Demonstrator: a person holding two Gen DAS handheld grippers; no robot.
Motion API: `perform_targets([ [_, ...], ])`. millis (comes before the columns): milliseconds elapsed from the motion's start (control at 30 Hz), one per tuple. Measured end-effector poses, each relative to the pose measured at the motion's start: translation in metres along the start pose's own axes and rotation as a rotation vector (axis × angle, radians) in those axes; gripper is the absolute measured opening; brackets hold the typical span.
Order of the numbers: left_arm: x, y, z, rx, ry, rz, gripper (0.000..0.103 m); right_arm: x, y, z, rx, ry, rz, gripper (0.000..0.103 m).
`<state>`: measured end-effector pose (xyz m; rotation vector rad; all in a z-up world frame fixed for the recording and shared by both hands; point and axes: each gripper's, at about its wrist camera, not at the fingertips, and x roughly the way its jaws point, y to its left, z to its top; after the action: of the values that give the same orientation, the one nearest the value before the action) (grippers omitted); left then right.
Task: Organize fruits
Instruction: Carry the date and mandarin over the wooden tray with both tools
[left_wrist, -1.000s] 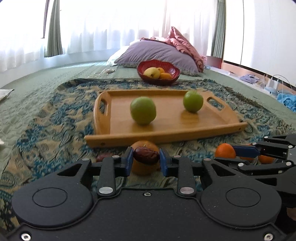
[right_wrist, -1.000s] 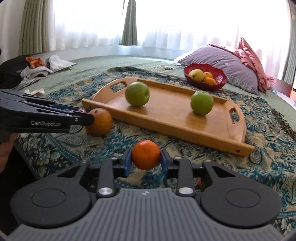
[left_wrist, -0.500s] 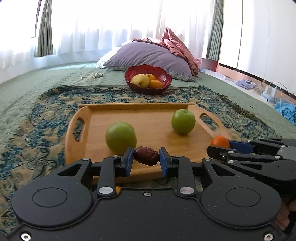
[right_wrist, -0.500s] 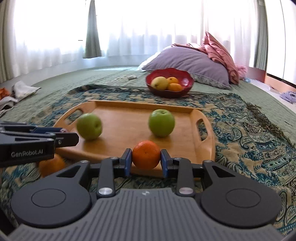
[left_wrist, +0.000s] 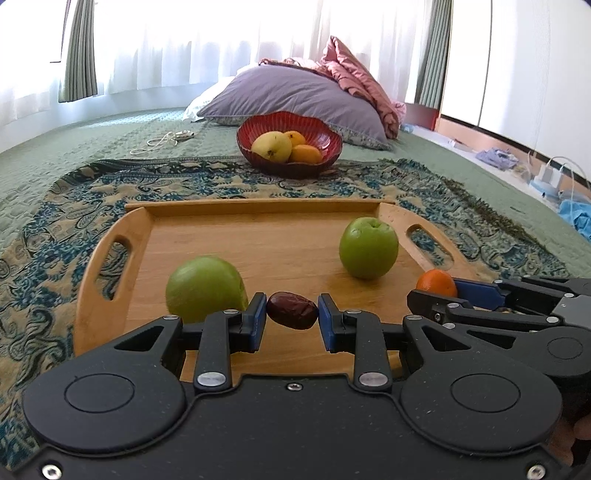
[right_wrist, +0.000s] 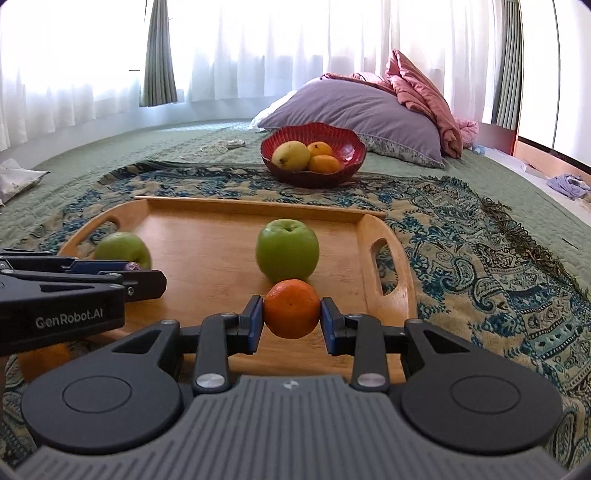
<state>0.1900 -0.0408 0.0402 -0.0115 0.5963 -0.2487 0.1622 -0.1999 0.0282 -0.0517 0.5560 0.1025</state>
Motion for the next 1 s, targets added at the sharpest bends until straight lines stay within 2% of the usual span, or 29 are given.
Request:
perform_targets([
  [400,0.037,-0.004,0.003,-0.001,0.050,0.032,0.028,0.030,-0.010,0.004,0.014,0.046,-0.025,0.038],
  [1000,0.044,-0.007,0.003,0.015,0.058,0.043,0.028,0.038,-0.011,0.003,0.013,0.063,-0.023,0.039],
])
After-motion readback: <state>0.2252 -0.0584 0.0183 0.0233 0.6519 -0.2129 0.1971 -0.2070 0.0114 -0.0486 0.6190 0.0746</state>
